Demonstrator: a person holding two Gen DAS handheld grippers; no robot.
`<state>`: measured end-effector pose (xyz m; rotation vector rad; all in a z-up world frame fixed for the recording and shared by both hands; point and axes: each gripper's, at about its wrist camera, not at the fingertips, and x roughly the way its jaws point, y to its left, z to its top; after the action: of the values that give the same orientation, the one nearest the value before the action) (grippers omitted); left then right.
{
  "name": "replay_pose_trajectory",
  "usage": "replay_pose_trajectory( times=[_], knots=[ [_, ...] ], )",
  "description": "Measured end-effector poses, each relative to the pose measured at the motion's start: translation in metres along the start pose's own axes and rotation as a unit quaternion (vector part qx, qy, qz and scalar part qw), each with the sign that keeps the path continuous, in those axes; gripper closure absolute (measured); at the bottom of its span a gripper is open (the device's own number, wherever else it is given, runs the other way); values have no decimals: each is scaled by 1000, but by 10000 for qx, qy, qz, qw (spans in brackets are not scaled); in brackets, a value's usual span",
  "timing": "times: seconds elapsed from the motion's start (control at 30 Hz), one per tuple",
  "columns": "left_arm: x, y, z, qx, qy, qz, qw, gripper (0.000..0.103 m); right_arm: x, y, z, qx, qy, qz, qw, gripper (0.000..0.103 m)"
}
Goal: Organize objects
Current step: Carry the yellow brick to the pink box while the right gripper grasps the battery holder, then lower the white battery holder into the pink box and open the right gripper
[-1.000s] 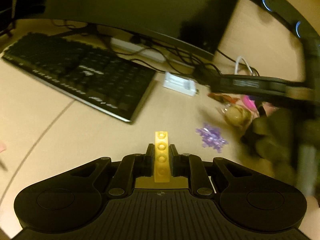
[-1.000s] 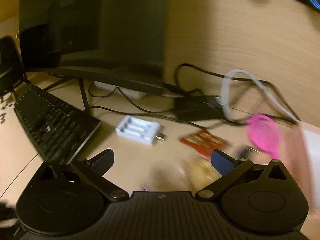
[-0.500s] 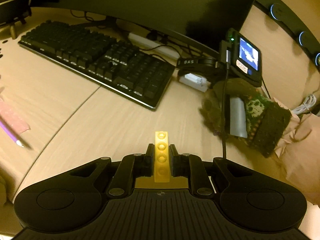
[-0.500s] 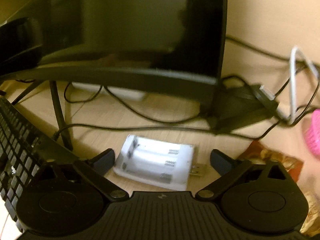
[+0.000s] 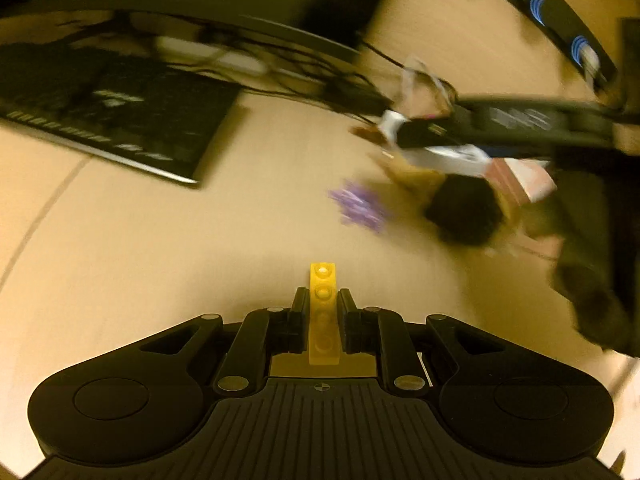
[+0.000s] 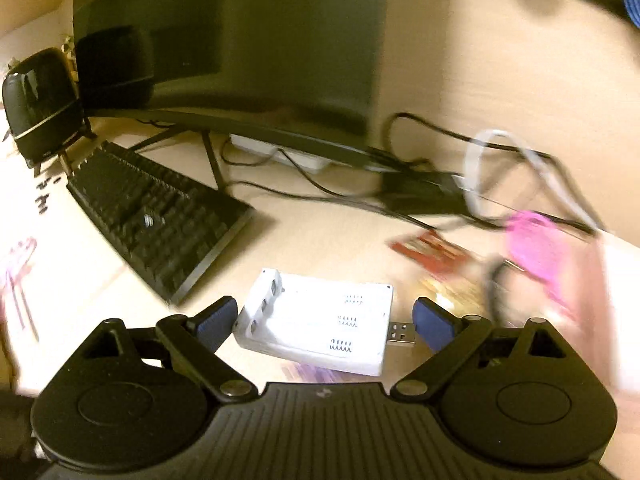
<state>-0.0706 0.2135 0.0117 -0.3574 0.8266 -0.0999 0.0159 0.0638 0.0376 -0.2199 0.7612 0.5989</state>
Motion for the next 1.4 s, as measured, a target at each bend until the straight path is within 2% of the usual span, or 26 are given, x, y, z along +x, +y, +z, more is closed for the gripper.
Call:
replay_pose_trajectory(
  times=[0.2, 0.3, 0.4, 0.5, 0.63, 0.87, 0.93, 1.0, 1.03, 1.07, 1.1, 1.17, 1.2, 1.23, 1.3, 1.4],
  knots=[
    [20, -51, -8, 433, 361, -510, 9971, 86, -62, -55, -66, 159, 269, -891, 9955, 9],
    [31, -81, -14, 671, 553, -767, 9933, 86, -88, -89, -93, 535, 319, -1156, 9913, 9],
    [42, -114, -18, 899, 776, -858, 9892, 86, -108, -114, -113, 855, 265, -1313, 9873, 9],
    [43, -148, -14, 1138, 804, -1089, 9842, 86, -129, -133, -132, 1042, 190, -1395, 9845, 9],
    [44, -185, 9, 1492, 550, -1104, 9811, 86, -152, -154, -153, 1142, -68, -1608, 9803, 9],
    [73, -259, 88, 1777, -247, -1028, 9784, 86, -178, -184, -177, 1407, -499, -1711, 9739, 9],
    [88, -278, 107, 1740, -456, -1016, 9784, 85, -180, -193, -180, 1519, -534, -1769, 9710, 9],
    [102, -291, 125, 1555, -790, -1241, 9768, 82, -180, -199, -182, 1629, -557, -1754, 9693, 9],
    [111, -299, 129, 1713, -1003, -1116, 9737, 77, -181, -202, -183, 1656, -572, -1747, 9689, 9],
    [124, -310, 131, 1997, -1074, -770, 9709, 78, -180, -204, -184, 1671, -574, -1747, 9686, 9],
    [142, -316, 133, 2129, -914, -503, 9715, 77, -179, -207, -184, 1685, -567, -1730, 9687, 9],
    [161, -305, 139, 1545, -619, -735, 9833, 76, -178, -210, -184, 1643, -567, -1690, 9702, 9],
    [163, -296, 140, 1142, -681, -785, 9880, 76, -178, -208, -185, 1577, -589, -1695, 9711, 9],
    [160, -289, 138, 946, -795, -779, 9893, 76, -178, -208, -185, 1536, -599, -1701, 9715, 9],
    [151, -276, 131, 814, -937, -727, 9896, 76, -176, -212, -185, 1565, -553, -1647, 9723, 9],
    [126, -253, 104, 900, -974, -597, 9894, 76, -168, -219, -180, 1594, -471, -1533, 9741, 9]
  ],
)
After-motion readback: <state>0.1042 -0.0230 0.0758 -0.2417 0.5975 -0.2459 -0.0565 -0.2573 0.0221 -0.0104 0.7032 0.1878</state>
